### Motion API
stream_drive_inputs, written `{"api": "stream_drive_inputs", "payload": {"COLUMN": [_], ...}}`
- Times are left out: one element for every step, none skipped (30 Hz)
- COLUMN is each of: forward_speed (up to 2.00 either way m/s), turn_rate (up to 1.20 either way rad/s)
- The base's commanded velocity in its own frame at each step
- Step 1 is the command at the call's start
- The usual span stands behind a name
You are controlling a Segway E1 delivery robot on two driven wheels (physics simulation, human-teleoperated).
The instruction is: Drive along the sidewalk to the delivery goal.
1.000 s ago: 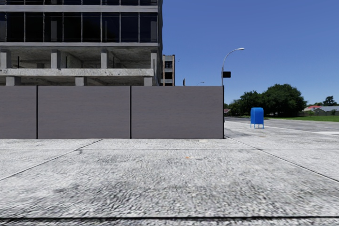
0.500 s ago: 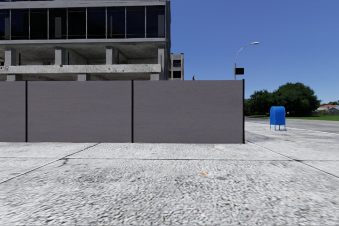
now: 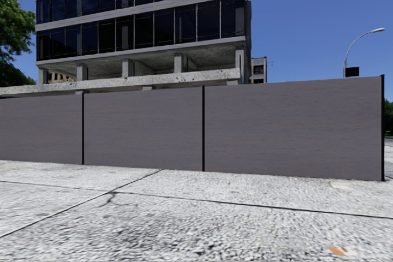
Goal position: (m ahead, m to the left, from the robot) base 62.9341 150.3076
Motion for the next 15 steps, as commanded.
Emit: {"api": "stream_drive_inputs", "payload": {"forward_speed": [1.47, 1.47, 1.47, 1.47, 1.47, 1.47, 1.47, 1.47, 1.47, 1.47, 1.47, 1.47, 1.47, 1.47, 1.47], "turn_rate": [0.63, 0.63, 0.63, 0.63, 0.63, 0.63, 0.63, 0.63, 0.63, 0.63, 0.63, 0.63, 0.63, 0.63, 0.63]}}
